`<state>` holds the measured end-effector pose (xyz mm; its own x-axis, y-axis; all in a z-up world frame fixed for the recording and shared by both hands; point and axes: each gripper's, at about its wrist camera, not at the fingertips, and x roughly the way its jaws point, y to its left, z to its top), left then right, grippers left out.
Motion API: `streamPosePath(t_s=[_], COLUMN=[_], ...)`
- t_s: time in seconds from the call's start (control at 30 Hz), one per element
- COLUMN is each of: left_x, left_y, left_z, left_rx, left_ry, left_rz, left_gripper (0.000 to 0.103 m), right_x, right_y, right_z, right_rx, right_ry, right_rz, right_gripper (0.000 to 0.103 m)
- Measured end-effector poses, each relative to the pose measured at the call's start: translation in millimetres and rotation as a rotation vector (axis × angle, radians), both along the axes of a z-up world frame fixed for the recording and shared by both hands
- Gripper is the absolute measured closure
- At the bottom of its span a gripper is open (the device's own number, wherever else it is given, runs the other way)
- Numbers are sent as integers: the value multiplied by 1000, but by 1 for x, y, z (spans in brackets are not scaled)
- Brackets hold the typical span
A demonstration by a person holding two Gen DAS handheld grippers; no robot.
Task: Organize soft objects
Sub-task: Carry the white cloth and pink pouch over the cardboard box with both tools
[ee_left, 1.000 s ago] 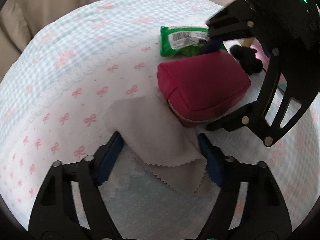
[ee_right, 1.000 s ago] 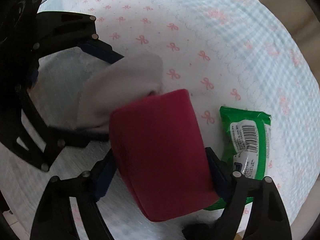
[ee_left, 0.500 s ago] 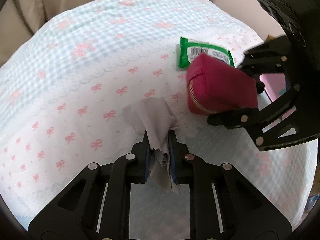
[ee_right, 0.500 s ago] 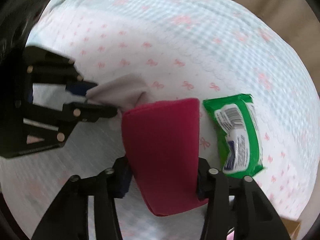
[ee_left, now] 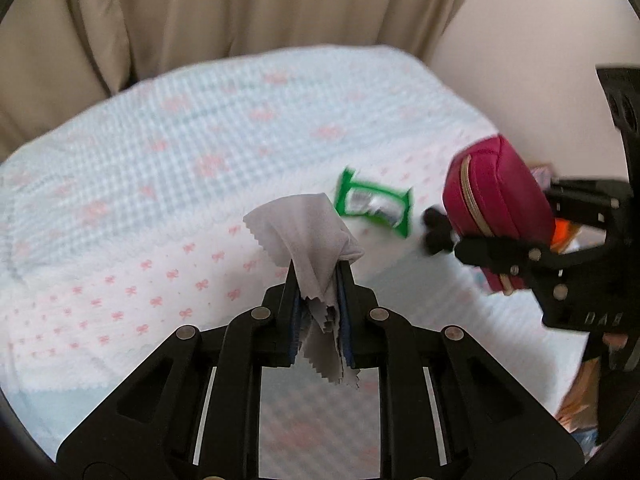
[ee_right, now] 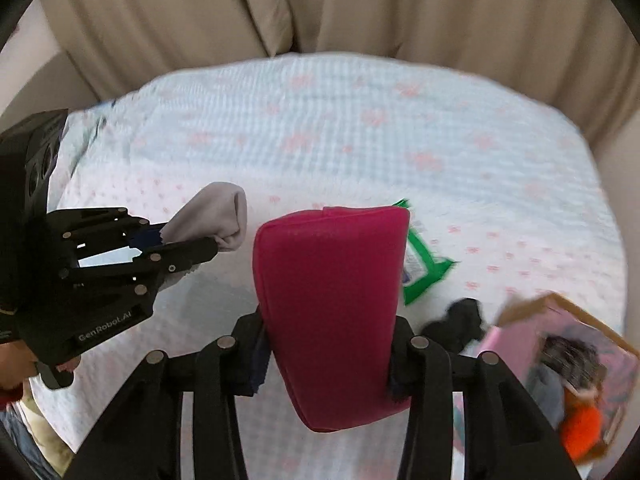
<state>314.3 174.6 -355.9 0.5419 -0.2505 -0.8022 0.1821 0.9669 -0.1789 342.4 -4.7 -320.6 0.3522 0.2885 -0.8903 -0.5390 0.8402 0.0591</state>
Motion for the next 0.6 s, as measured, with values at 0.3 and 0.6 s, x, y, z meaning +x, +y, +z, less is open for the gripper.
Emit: streamPosePath(t_s=[0.3, 0.6], left_x=[-40, -69], left_y=[-36, -103], left_z=[109, 162], left_rx=[-27, -35], left_ry=[-93, -106], left_rz=[-13, -43], left_gripper=[89, 89], right_x=[-51, -86], right_y=[-38, -121], right_z=[96, 153], right_rx=[98, 83], right_ry=[-54, -109], right_rz=[-213, -341], right_gripper=[63, 63])
